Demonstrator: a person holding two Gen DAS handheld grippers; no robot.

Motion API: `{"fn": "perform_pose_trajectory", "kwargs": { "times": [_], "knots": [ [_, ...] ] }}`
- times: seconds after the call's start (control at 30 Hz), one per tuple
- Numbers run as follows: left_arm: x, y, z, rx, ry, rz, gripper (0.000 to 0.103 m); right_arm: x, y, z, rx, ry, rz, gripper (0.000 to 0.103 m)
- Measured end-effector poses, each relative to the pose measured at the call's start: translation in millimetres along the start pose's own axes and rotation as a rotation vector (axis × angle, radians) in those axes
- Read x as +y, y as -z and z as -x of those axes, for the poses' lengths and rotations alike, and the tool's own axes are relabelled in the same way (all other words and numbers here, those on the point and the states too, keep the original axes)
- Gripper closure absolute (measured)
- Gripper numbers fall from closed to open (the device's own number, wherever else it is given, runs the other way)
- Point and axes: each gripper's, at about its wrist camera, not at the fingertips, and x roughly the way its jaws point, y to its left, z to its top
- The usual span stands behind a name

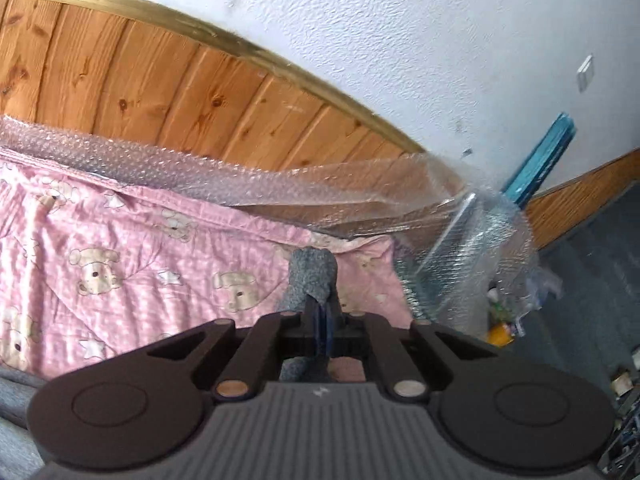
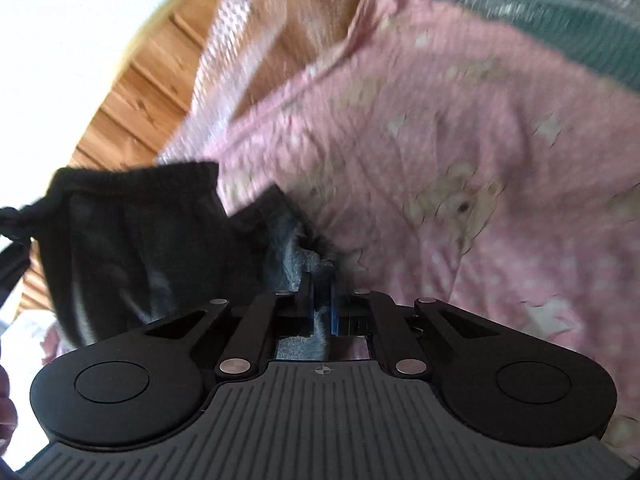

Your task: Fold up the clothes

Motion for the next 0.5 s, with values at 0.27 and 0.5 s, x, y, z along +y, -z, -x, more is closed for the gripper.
{"fn": "perform_pose_trajectory", "kwargs": {
  "times": [0.27, 0.5],
  "knots": [
    [-43, 45, -23, 0.182, 0.201, -0.09, 0.095, -33, 39, 67, 0.146, 0.182, -0.043, 0.097],
    [-72, 134, -32, 0.412, 0.199, -0.306, 0.087, -60, 33, 104, -0.024, 0.09, -0.229, 0.062]
  ]
}}
